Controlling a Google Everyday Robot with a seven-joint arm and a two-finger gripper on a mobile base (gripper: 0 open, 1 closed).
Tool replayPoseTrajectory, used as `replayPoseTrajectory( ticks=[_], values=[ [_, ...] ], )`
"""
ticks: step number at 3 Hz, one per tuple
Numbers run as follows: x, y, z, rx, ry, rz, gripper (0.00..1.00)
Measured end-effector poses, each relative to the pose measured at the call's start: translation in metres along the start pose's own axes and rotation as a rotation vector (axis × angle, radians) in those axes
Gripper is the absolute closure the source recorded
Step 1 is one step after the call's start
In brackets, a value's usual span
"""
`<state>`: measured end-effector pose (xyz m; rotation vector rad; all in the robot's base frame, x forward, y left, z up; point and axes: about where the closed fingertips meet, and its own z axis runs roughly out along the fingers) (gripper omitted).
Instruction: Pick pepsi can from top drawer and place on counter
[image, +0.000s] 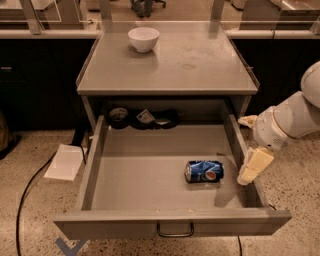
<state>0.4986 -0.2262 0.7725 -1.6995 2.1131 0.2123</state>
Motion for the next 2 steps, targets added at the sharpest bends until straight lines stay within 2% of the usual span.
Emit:
replayPoseTrajectory(
  ticks=[1, 2],
  values=[
    [-0.021, -0.004, 0.042, -0.034, -0.046, -0.052, 0.00],
    [-0.033, -0.003, 0.075, -0.063, -0.077, -0.077, 0.00]
  ],
)
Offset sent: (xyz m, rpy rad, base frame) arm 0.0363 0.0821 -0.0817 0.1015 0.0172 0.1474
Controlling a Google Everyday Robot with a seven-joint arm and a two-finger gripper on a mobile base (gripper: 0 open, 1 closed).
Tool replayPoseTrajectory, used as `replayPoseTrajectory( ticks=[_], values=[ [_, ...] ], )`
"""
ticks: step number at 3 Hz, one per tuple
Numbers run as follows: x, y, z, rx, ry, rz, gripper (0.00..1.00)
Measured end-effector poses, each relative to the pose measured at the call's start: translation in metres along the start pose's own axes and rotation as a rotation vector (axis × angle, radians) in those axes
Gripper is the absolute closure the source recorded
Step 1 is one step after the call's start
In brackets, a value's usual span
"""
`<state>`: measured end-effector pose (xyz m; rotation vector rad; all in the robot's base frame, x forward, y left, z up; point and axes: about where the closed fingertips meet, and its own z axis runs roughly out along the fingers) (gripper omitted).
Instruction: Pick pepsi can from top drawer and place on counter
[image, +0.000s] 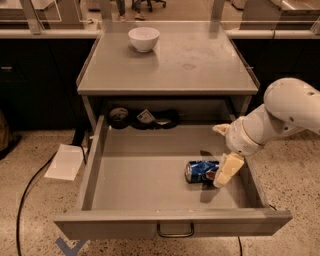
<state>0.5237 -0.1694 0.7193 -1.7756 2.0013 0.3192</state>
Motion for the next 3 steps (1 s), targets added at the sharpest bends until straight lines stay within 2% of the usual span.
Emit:
replayPoseTrajectory(
  ticks=[1, 2, 3],
  values=[
    [-0.004, 0.002, 0.031, -0.047, -0.017, -0.022, 0.00],
    [-0.001, 0.014, 0.075, -0.120, -0.024, -0.034, 0.00],
    [-0.001, 0.014, 0.075, -0.120, -0.024, -0.034, 0.00]
  ],
)
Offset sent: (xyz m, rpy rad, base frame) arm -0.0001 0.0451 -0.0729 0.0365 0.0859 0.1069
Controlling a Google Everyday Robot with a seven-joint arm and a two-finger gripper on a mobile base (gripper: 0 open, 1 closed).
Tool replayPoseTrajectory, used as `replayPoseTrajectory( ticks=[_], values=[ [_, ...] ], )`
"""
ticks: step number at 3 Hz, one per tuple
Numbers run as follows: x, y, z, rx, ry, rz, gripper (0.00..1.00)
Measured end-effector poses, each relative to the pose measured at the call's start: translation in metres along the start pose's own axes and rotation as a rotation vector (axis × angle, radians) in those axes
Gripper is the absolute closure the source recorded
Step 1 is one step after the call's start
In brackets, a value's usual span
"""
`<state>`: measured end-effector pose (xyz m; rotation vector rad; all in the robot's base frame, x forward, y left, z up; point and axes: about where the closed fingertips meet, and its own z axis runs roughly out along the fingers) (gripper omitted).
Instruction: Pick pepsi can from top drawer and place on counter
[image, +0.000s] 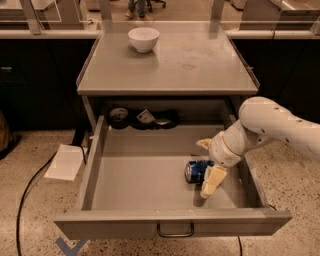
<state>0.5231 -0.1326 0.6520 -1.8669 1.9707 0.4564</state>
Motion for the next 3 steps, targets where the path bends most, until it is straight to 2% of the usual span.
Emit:
replayPoseTrajectory(
  ticks=[2, 3],
  values=[
    [0.027, 0.000, 0.016, -0.014, -0.011, 0.067, 0.00],
    [0.027, 0.000, 0.016, -0.015, -0.011, 0.068, 0.19]
  ],
)
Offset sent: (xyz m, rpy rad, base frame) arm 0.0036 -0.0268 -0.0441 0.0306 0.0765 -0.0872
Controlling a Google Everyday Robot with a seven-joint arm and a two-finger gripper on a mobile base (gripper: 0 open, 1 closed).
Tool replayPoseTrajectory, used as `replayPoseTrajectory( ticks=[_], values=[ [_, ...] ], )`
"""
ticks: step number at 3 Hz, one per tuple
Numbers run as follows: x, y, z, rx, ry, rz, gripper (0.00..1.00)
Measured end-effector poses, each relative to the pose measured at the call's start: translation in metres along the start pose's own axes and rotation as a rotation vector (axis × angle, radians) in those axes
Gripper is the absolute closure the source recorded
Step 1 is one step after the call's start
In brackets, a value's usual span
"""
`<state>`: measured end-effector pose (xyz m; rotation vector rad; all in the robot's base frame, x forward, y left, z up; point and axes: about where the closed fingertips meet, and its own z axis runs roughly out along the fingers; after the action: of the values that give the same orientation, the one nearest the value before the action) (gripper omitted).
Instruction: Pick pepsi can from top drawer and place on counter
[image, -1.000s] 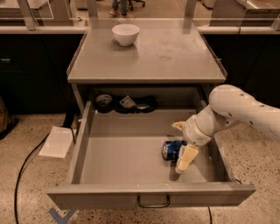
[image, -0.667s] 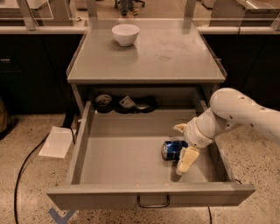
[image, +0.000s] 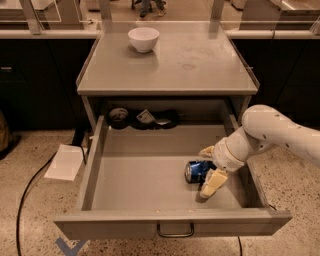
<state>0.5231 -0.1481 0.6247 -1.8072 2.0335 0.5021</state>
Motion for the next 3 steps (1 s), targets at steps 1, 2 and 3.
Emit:
replayPoseTrajectory(
  ticks=[1, 2, 3],
  values=[
    [0.0000, 0.0000, 0.0000, 0.000, 0.000, 0.000, 0.42],
    [-0.0001, 0.0001, 0.0000, 0.000, 0.000, 0.000, 0.65],
    [-0.0097, 0.0054, -0.0087, -0.005, -0.016, 0.020, 0.89]
  ],
)
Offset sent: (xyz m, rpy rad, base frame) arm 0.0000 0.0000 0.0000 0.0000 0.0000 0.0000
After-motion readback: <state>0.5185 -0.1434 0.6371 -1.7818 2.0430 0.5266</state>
